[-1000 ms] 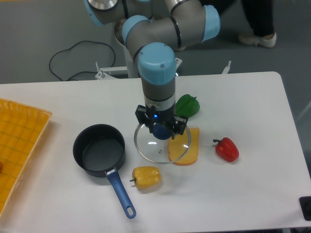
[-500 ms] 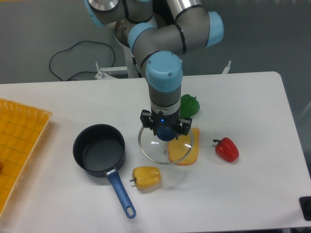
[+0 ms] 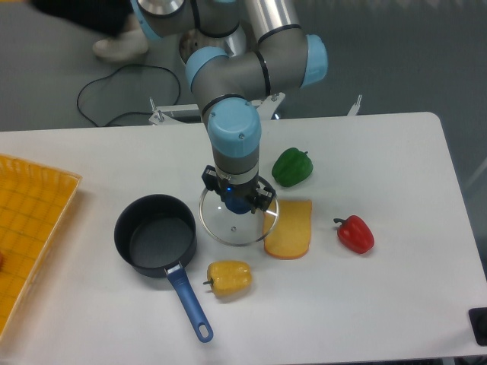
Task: Place the lid on the table
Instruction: 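Move the lid back beside the saucepan and lower it to the table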
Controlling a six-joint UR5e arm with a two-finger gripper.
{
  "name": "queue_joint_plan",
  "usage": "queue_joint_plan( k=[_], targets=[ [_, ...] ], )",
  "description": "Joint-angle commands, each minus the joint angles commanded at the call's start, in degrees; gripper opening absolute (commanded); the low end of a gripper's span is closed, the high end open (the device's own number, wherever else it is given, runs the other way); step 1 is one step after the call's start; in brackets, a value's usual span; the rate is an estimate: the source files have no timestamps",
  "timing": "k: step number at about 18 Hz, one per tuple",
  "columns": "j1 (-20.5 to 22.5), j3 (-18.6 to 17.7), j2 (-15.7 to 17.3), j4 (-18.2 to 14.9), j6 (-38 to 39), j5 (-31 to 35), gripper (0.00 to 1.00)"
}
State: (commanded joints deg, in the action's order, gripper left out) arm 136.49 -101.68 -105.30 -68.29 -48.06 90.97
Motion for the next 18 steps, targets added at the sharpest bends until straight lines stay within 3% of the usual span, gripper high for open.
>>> queue_joint_plan(
  k=[9,18],
  targets=[
    [0.0,-4.0,1.3,0.3,-9.1,1.3,0.55],
    [-1.3,-5.8,1.2,0.6,-9.7,1.5,0.56]
  ],
)
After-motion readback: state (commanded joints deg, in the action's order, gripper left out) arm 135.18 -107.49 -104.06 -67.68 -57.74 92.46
